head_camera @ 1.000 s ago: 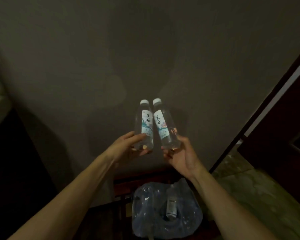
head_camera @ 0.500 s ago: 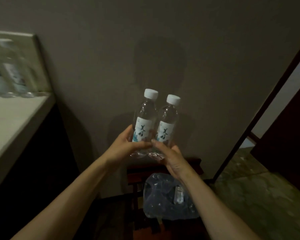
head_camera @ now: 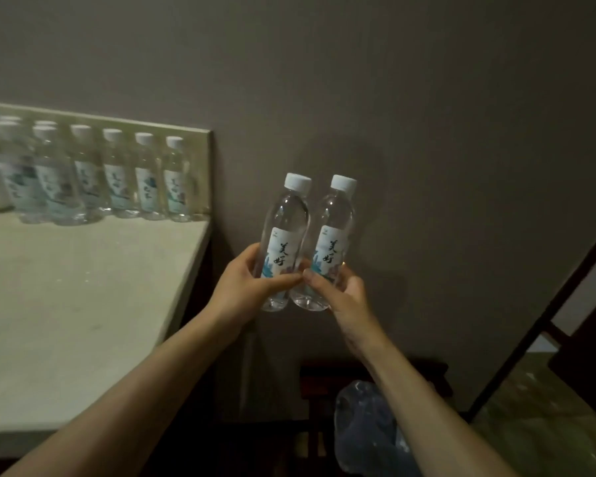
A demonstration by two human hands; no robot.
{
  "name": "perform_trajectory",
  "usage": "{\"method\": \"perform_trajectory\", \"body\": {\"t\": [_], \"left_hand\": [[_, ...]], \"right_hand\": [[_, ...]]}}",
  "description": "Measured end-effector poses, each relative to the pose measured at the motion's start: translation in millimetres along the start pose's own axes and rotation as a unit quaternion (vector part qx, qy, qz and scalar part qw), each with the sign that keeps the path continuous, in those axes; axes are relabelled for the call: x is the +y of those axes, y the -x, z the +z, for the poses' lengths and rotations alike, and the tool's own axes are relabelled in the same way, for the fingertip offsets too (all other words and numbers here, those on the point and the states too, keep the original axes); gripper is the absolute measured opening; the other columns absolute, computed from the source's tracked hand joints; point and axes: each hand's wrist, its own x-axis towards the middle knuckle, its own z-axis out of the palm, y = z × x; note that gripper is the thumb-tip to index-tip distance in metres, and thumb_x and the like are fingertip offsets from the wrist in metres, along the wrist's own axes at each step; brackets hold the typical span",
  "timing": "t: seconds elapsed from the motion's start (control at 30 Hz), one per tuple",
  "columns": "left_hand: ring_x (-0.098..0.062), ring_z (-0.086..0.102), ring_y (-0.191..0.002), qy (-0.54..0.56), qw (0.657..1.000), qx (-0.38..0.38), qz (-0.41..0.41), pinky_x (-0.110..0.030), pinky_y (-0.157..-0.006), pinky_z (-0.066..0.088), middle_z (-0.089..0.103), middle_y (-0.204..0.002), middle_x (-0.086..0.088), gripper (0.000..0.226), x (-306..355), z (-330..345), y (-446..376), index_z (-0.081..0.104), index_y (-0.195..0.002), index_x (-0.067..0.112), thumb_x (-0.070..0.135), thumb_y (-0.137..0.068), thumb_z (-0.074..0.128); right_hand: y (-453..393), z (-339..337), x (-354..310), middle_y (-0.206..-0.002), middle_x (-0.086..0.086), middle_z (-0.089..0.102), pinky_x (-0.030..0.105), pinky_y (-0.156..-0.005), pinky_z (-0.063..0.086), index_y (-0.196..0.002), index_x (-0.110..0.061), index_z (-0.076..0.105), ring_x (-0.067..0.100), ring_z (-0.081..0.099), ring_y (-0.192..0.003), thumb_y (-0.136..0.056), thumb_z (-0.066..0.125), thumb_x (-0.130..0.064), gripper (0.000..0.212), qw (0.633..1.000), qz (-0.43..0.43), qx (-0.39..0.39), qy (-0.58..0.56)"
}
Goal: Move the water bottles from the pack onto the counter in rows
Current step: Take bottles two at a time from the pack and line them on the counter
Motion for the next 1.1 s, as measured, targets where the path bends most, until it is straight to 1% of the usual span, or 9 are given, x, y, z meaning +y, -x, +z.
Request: {"method": "perform_trajectory", "body": {"t": [0.13, 0.23, 0.33, 0.43, 0.53, 0.67, 0.93, 1.0, 1.1], "left_hand": [[-0.011, 0.073, -0.090, -0.044, 0.998, 0.046, 0.017, -0.036, -0.080, 0.061, 0.074, -0.101, 0.003, 0.059, 4.9, -72.7, -1.6, 0.057, -0.116, 0.022, 0.021, -0.066, 0.088], [-0.011, 0.072, -0.089, -0.056, 0.994, 0.092, 0.012, -0.034, -0.078, 0.061, 0.072, -0.100, 0.003, 0.067, 7.0, -130.4, -3.1, 0.054, -0.113, 0.021, 0.025, -0.059, 0.092], [-0.011, 0.071, -0.088, -0.078, 0.991, 0.107, 0.011, -0.032, -0.076, 0.061, 0.069, -0.101, 0.002, 0.067, 6.7, -178.1, -0.6, 0.054, -0.112, 0.020, 0.027, -0.058, 0.093], [-0.011, 0.071, -0.088, -0.111, 0.988, 0.109, 0.018, -0.032, -0.074, 0.062, 0.067, -0.101, 0.002, 0.068, 7.7, -214.2, 3.8, 0.054, -0.114, 0.020, 0.031, -0.058, 0.092], [-0.012, 0.071, -0.087, -0.126, 0.985, 0.120, 0.013, -0.031, -0.072, 0.062, 0.068, -0.102, 0.001, 0.064, 5.2, -236.2, 2.8, 0.057, -0.115, 0.018, 0.028, -0.061, 0.091], [-0.011, 0.072, -0.082, -0.108, 0.983, 0.152, -0.001, -0.029, -0.069, 0.062, 0.071, -0.097, 0.002, 0.061, -1.6, -252.2, 0.2, 0.063, -0.115, 0.020, 0.026, -0.061, 0.090], [-0.003, 0.065, -0.083, -0.118, 0.975, 0.187, -0.004, -0.016, -0.062, 0.055, 0.067, -0.099, 0.007, 0.056, -16.9, -268.8, -7.1, 0.059, -0.114, 0.020, 0.019, -0.066, 0.087], [-0.005, 0.065, -0.086, -0.142, 0.971, 0.193, 0.000, -0.014, -0.060, 0.052, 0.066, -0.103, 0.007, 0.058, -18.6, -272.8, -13.0, 0.058, -0.117, 0.020, 0.020, -0.067, 0.086], [-0.014, 0.066, -0.097, -0.157, 0.966, 0.208, -0.003, -0.017, -0.070, 0.053, 0.065, -0.110, 0.006, 0.062, -24.5, -280.4, -22.1, 0.056, -0.123, 0.021, 0.021, -0.068, 0.085]], "right_hand": [[-14.2, 71.8, -2.4, -0.112, 0.008, 0.073, 0.035, -0.090, 0.056, -0.124, -0.007, 0.060, 0.020, 0.071, -0.104, -0.080, 0.076, -0.015, 0.047, 0.999, -0.024, -0.014, 0.031], [-22.5, 130.0, -2.6, -0.110, 0.011, 0.074, 0.033, -0.088, 0.058, -0.121, -0.002, 0.060, 0.021, 0.072, -0.101, -0.082, 0.073, -0.005, 0.041, 0.998, -0.040, -0.026, 0.028], [-26.3, 178.1, 2.5, -0.110, 0.012, 0.073, 0.031, -0.084, 0.058, -0.121, -0.003, 0.060, 0.023, 0.072, -0.100, -0.082, 0.073, -0.005, 0.041, 0.998, -0.038, -0.035, 0.023], [-28.4, 212.7, 9.6, -0.111, 0.012, 0.073, 0.037, -0.087, 0.058, -0.123, -0.005, 0.060, 0.025, 0.071, -0.102, -0.081, 0.076, -0.008, 0.045, 0.998, -0.027, -0.047, 0.022], [-30.5, 233.4, 12.5, -0.110, 0.013, 0.073, 0.043, -0.089, 0.058, -0.122, -0.005, 0.058, 0.026, 0.072, -0.100, -0.078, 0.078, -0.007, 0.048, 0.999, -0.006, -0.048, 0.013], [-37.3, 254.2, 17.3, -0.107, 0.010, 0.073, 0.034, -0.082, 0.060, -0.115, -0.014, 0.057, 0.021, 0.073, -0.095, -0.077, 0.077, -0.005, 0.044, 0.998, 0.015, -0.044, 0.032], [-57.2, 276.0, 35.9, -0.111, 0.015, 0.068, 0.019, -0.062, 0.056, -0.121, -0.007, 0.054, 0.014, 0.073, -0.086, -0.080, 0.076, -0.005, 0.047, 0.996, 0.041, -0.065, 0.042], [-64.7, 276.6, 37.3, -0.111, 0.011, 0.068, 0.018, -0.062, 0.056, -0.120, -0.012, 0.054, 0.012, 0.072, -0.088, -0.080, 0.077, -0.011, 0.047, 0.994, 0.036, -0.079, 0.072], [-76.3, 275.2, 41.0, -0.112, 0.002, 0.067, 0.025, -0.072, 0.060, -0.120, -0.021, 0.053, 0.013, 0.069, -0.097, -0.077, 0.079, -0.031, 0.050, 0.980, 0.025, -0.100, 0.172]]}}
